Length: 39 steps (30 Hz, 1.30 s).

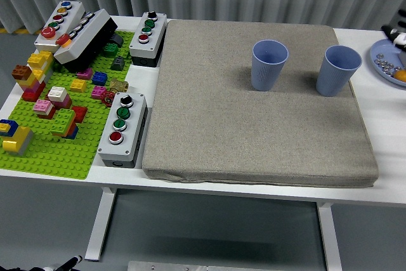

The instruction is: Pick cup pour cup place

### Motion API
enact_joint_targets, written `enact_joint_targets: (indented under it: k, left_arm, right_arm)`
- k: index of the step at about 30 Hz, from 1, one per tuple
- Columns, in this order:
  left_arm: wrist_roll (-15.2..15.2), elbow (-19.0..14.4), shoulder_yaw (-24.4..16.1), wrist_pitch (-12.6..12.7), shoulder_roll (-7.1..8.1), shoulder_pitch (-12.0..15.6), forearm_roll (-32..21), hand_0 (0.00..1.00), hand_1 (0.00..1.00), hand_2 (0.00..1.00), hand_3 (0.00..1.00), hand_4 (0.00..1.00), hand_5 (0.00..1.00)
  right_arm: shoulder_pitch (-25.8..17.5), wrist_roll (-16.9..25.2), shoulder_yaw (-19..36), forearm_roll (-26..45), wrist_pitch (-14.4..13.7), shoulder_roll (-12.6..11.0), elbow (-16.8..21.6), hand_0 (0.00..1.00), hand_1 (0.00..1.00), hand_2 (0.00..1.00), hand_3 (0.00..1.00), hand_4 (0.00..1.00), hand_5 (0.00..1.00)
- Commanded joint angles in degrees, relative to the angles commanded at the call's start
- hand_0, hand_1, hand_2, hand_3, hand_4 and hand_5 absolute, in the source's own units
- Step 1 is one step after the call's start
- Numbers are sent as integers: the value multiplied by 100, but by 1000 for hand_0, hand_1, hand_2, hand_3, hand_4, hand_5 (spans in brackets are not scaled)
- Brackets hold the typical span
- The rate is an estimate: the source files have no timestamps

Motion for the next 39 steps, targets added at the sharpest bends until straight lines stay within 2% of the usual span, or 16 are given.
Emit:
enact_joint_targets:
  k: [6, 9, 27, 29, 35, 39]
  left_arm:
    - [-2, 0, 32, -8, -20, 1, -3, 844, 858, 896, 789, 592, 998]
    - [-2, 0, 49, -15, -21, 4, 0, 844, 858, 896, 789, 592, 998]
    - [2, 0, 96, -24, -24, 47, -2, 843, 856, 894, 788, 592, 998]
    - [-1, 0, 100, -23, -25, 44, -2, 843, 857, 893, 789, 592, 998]
    - [-2, 0, 101, -32, -20, 16, 15, 843, 856, 892, 789, 592, 998]
    - [-2, 0, 90, -33, -19, 9, 24, 843, 856, 892, 789, 592, 998]
  right_arm:
    - [-377, 76, -98, 48, -10, 199, -48, 954, 960, 998, 998, 825, 72]
    - [-487, 86, -136, 78, 6, 215, -77, 954, 960, 998, 998, 825, 72]
    - [-619, 209, -142, 211, -41, 354, -294, 951, 951, 998, 998, 839, 90]
    - [-634, 286, -191, 310, -168, 362, -324, 946, 950, 998, 998, 835, 96]
    - [-565, 825, -700, 891, -1291, 465, -347, 941, 942, 998, 998, 832, 102]
    - [-552, 974, -947, 986, -1720, 505, -367, 941, 942, 998, 998, 832, 102]
